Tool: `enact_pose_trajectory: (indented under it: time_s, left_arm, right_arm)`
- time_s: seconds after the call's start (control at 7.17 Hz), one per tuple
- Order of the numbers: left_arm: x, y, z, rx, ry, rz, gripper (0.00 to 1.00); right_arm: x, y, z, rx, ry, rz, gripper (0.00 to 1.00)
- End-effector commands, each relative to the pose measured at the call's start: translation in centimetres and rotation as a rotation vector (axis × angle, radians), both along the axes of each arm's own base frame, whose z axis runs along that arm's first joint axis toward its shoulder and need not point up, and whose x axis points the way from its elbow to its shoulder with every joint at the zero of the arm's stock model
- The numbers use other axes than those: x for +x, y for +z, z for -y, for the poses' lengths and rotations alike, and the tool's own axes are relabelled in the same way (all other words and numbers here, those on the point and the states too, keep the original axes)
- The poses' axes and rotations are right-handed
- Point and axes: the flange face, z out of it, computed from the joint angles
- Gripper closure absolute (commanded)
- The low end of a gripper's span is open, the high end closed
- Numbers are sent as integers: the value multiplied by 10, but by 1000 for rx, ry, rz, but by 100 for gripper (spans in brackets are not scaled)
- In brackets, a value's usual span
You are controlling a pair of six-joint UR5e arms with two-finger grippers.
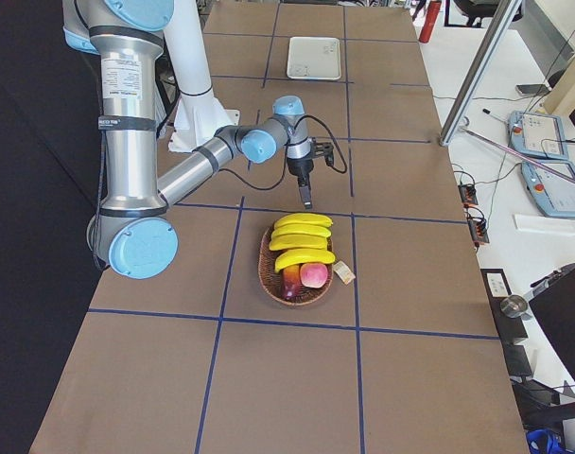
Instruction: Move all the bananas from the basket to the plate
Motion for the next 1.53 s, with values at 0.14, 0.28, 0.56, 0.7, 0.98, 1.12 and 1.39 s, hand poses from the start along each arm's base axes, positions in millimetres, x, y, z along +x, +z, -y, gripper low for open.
enact_pose_trajectory:
  time_s: [0.14, 0.28, 0.56, 0.7, 0.98, 1.12, 1.39]
  left_arm:
    - [3, 0, 0, -1, 5, -2, 0]
    - [4, -1, 0, -2, 10, -21, 0]
    - [5, -1, 0, 0, 12, -24, 0]
    - [6, -1, 0, 1, 15, -24, 0]
    - [8, 0, 0, 2, 21, -22, 0]
    - [8, 0, 0, 2, 21, -22, 0]
    - [8, 0, 0, 5, 24, -21, 0]
  right_arm:
    - [7, 27, -13, -43, -8, -53, 1]
    - [0, 29, -17, -44, -24, -56, 1]
    - [-8, 32, -22, -48, -44, -63, 16]
    - [-8, 35, -21, -48, -50, -67, 18]
    - [-10, 38, -22, -52, -54, -72, 18]
    - [-11, 38, -23, -57, -57, -76, 18]
    - [-12, 38, -24, -64, -60, -82, 24]
